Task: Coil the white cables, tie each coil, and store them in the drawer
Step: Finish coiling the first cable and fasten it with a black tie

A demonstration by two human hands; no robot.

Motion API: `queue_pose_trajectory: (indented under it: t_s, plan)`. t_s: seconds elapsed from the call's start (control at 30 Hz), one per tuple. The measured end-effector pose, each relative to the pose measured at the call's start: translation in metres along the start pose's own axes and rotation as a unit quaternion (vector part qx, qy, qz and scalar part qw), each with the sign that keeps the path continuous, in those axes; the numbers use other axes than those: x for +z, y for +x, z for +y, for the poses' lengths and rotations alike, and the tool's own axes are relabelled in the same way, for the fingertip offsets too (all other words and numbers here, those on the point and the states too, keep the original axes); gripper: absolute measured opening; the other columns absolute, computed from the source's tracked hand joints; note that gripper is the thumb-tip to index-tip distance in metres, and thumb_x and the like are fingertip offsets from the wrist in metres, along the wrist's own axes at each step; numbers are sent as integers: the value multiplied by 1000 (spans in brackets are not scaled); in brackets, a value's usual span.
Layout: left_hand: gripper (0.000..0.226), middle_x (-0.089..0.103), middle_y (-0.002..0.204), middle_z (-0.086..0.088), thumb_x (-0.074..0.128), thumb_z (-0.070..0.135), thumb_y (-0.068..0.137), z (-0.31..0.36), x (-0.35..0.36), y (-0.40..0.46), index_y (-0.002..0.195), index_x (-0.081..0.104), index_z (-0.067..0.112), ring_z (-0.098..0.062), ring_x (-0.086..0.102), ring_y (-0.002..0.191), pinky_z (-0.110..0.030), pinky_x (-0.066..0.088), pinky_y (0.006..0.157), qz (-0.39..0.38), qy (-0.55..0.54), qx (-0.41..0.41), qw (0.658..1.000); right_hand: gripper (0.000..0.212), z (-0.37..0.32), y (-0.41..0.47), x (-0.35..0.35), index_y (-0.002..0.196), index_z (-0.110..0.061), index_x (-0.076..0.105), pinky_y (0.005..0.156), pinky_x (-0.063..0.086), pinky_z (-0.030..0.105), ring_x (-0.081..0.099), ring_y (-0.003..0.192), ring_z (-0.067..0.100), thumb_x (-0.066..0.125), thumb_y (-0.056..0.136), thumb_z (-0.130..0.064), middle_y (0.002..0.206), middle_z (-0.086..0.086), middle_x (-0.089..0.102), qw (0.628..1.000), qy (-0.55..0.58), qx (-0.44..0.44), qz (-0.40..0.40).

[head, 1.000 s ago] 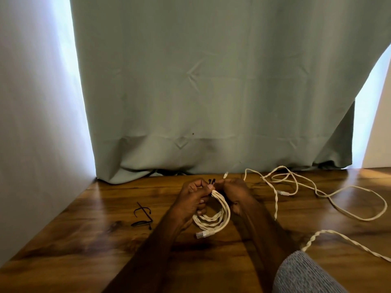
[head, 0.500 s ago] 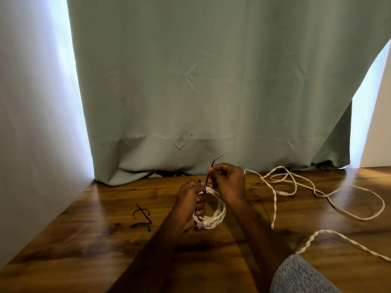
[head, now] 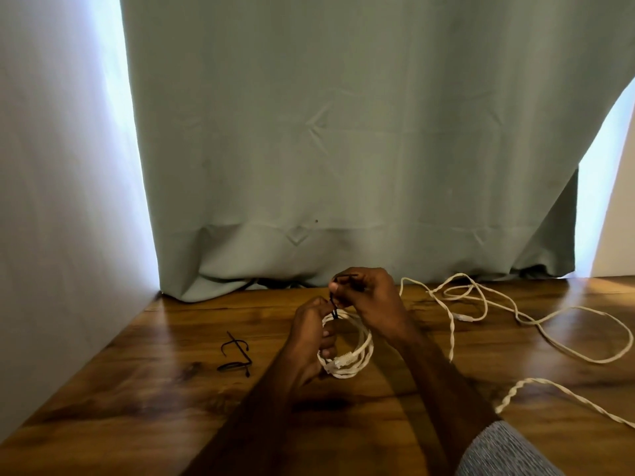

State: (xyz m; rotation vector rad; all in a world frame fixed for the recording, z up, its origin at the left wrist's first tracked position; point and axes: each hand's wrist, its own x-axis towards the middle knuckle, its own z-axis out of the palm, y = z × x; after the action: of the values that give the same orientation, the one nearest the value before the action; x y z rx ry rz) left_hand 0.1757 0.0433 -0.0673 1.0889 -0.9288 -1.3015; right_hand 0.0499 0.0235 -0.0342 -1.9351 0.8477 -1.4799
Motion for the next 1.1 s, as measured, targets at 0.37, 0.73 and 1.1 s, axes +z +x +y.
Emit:
queue_pose_trajectory:
  t_s: [0.37, 0.73, 1.1]
  plan:
    - [27, 47, 62, -9, 44, 20, 94, 0, 1, 3, 93, 67, 6, -13, 30, 43, -20, 19, 41, 26, -38, -16, 999, 8, 4, -6, -7, 92, -6, 80, 75, 58, 30, 75, 83, 24, 76, 85, -4, 87, 9, 78, 994, 64, 4, -91]
    - [24, 43, 47, 0, 46, 9, 100, 8, -14, 7, 77, 52, 7, -8, 33, 34, -13, 22, 34, -17, -51, 55, 997, 17, 11, -14, 1, 82, -25, 83, 93, 51, 25, 58, 115, 14, 90, 71, -15, 116, 1, 58, 987, -2, -20, -157]
    - [26, 48, 54, -7, 54, 18, 101, 3, -18, 11, 79, 55, 4, -11, 42, 37, -15, 30, 33, -17, -24, 128, 991, 14, 7, -25, 11, 93, 7, 63, 71, 63, 43, 73, 74, 34, 69, 81, 12, 86, 19, 69, 945, 275, 114, -136]
